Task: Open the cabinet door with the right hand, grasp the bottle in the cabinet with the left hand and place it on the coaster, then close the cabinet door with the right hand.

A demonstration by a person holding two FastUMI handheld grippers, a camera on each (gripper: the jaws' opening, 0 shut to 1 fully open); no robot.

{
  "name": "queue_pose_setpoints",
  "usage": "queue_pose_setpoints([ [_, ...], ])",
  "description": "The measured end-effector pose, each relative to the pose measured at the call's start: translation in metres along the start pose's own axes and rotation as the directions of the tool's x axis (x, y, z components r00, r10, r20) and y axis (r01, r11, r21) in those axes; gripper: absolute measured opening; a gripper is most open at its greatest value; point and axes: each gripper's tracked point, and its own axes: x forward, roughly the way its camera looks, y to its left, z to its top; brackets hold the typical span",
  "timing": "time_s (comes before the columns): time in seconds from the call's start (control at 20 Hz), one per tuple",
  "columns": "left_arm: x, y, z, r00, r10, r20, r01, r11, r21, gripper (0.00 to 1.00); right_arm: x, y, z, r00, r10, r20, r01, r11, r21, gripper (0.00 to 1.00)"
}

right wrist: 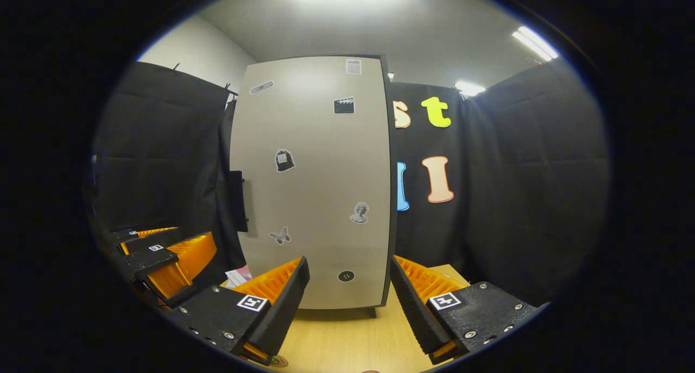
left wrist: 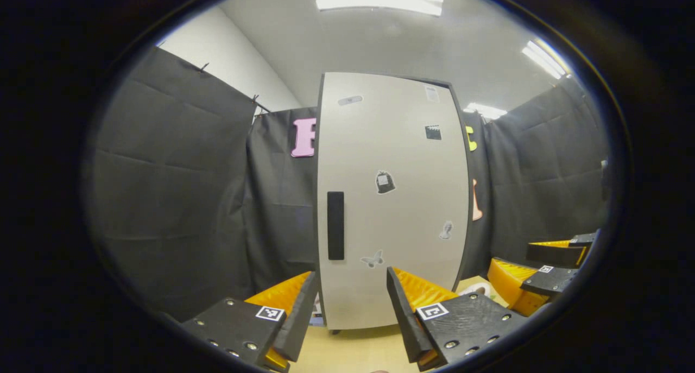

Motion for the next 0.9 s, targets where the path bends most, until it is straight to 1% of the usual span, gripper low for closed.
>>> queue_pose_setpoints([
  [0.05, 0.001, -0.001, 0.0, 1.0, -0.003, 0.001, 0.003, 1.0, 0.001, 0.73, 0.0, 0.0, 0.0, 1.0, 0.001, -0.001, -0.001, 1.0, 0.0, 0.92],
  [0.1, 0.001, -0.001, 0.0, 1.0, -0.004, 0.002, 0.004, 1.0, 0.0, 0.77, 0.0, 0.001, -0.001, 1.0, 0.001, -0.002, -0.001, 1.0, -0.001, 0.92],
  [0.15, 0.0, 0.0, -0.001, 1.0, -0.004, 0.001, 0.004, 1.0, -0.001, 0.72, 0.001, 0.001, 0.0, 1.0, 0.001, -0.004, -0.001, 1.0, -0.001, 0.92],
  [0.35, 0.002, 0.006, -0.001, 1.0, 0.006, 0.001, -0.006, 1.0, -0.01, 0.73, 0.001, 0.003, 0.0, 1.0, 0.004, -0.003, -0.004, 1.0, 0.003, 0.92],
  [0.4, 0.002, 0.007, 0.0, 1.0, 0.008, 0.003, -0.008, 1.0, -0.013, 0.77, 0.002, 0.002, 0.001, 1.0, 0.001, 0.0, -0.001, 1.0, 0.002, 0.92],
  [0.45, 0.003, 0.008, 0.0, 1.0, 0.01, 0.004, -0.01, 1.0, -0.012, 0.73, 0.002, 0.002, 0.002, 1.0, 0.001, 0.005, -0.001, 1.0, 0.003, 0.93],
  [0.55, 0.004, 0.007, 0.0, 1.0, 0.009, 0.007, -0.009, 1.0, -0.012, 0.73, 0.003, 0.0, 0.002, 1.0, -0.003, 0.009, 0.003, 1.0, 0.003, 0.92],
  [0.6, 0.004, 0.007, -0.001, 1.0, 0.009, 0.004, -0.009, 1.0, -0.011, 0.68, 0.003, 0.001, 0.001, 1.0, -0.002, 0.008, 0.002, 1.0, 0.004, 0.92],
  [0.65, 0.004, 0.007, -0.003, 1.0, 0.008, 0.001, -0.008, 1.0, -0.009, 0.73, 0.003, 0.0, 0.0, 1.0, -0.004, 0.005, 0.004, 1.0, 0.003, 0.93],
  [0.9, 0.007, 0.0, -0.01, 1.0, -0.001, -0.017, 0.001, 1.0, 0.003, 0.73, 0.006, -0.003, -0.007, 1.0, -0.006, -0.012, 0.006, 1.0, 0.014, 0.93],
])
